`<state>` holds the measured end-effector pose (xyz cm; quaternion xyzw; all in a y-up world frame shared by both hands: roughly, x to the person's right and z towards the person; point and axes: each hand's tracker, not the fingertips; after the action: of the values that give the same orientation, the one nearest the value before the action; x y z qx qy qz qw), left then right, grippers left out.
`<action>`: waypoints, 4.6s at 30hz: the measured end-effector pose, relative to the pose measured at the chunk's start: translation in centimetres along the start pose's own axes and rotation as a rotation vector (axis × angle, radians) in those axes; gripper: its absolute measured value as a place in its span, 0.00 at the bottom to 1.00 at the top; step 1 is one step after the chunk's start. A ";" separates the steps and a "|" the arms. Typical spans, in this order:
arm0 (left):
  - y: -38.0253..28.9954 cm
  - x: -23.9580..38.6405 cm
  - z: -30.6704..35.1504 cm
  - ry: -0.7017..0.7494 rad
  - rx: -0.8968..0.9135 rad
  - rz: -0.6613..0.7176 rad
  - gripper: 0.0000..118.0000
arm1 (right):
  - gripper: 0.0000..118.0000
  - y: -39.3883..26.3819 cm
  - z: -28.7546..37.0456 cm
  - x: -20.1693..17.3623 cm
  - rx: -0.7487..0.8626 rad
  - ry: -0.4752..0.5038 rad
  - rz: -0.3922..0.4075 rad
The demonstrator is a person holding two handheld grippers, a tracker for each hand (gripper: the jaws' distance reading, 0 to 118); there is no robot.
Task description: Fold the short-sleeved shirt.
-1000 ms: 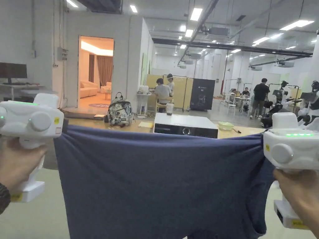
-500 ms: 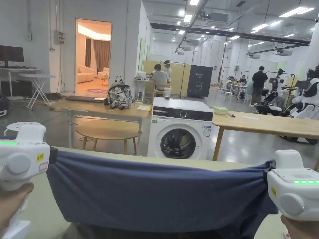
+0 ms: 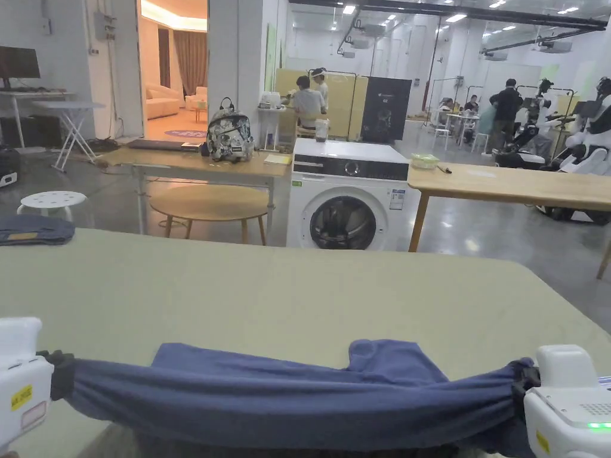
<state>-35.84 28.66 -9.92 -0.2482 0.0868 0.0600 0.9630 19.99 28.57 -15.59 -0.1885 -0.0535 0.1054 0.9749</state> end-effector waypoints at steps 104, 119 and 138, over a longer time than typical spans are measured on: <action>-14.5 -2.2 -6.4 0.011 -0.594 0.019 0.01 | 0.00 -8.6 -0.5 -7.9 -0.177 0.131 -0.090; -14.5 -1.4 -5.4 0.025 -0.579 -0.033 0.01 | 0.56 -17.3 -2.1 -1.6 -0.661 0.148 -0.053; -8.5 -1.5 -4.6 -0.035 -0.398 0.032 0.00 | 0.06 -9.2 -1.0 0.2 -0.519 0.267 -0.241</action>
<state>-36.59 18.94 -9.66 -0.4310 0.0604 0.0954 0.8952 22.04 19.90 -12.97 -0.4355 0.0278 -0.0538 0.8982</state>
